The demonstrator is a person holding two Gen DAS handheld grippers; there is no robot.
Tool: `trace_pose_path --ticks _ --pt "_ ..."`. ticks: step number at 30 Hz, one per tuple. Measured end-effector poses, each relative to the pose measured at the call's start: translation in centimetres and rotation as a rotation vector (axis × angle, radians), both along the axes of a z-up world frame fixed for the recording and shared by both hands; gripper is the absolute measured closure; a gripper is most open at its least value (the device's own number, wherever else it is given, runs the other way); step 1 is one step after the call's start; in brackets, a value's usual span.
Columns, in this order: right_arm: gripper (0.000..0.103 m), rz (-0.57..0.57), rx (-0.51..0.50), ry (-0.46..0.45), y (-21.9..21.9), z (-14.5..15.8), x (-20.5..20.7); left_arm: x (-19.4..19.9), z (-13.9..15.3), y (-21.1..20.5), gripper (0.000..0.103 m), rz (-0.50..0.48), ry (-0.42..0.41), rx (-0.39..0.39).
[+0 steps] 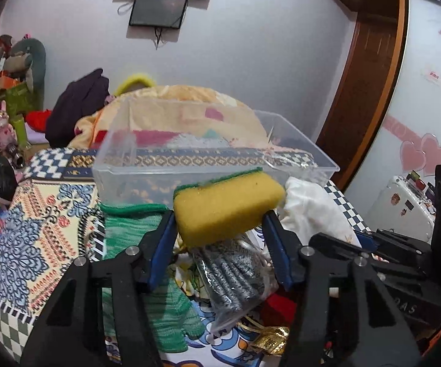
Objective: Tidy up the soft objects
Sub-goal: 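Grasp the yellow sponge with the left tool while the right tool grasps the white pouch, then drop the sponge into the clear box with the left tool while the right tool drops the white pouch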
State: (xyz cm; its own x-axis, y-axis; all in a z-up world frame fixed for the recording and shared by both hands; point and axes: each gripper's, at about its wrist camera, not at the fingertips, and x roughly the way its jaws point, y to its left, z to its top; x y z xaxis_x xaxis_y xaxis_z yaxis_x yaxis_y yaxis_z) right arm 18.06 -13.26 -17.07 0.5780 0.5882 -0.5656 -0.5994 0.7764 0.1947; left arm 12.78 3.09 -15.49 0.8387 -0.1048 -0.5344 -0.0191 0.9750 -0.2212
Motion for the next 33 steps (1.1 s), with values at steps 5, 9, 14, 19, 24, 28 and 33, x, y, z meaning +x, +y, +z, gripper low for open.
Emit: trace_pose_path --ticks 5,9,14,19,24,28,33 --pt "0.085 -0.007 0.011 -0.043 -0.5 1.4 -0.5 -1.4 1.3 0.0 0.049 -0.004 -0.05 0.011" --pt "0.085 -0.019 0.024 -0.087 -1.0 2.8 -1.2 -2.3 2.6 0.4 0.049 0.012 -0.081 0.021" --pt "0.085 -0.042 0.043 -0.133 -1.1 4.7 -1.3 -2.8 4.2 1.5 0.049 0.048 -0.107 0.02" --pt "0.085 -0.044 0.049 -0.178 -1.0 6.3 -1.0 -2.4 5.3 2.2 0.049 0.062 -0.115 0.049" --pt "0.085 -0.058 0.041 -0.241 -0.5 8.0 0.4 -0.8 6.0 3.2 0.049 0.068 -0.103 0.063" --pt "0.085 -0.085 0.042 -0.258 -0.1 8.5 1.7 0.7 5.9 3.9 0.049 0.078 -0.084 0.078" --pt "0.085 -0.112 0.012 -0.261 0.9 8.1 3.3 2.7 5.3 4.2 0.049 0.067 -0.035 0.097"
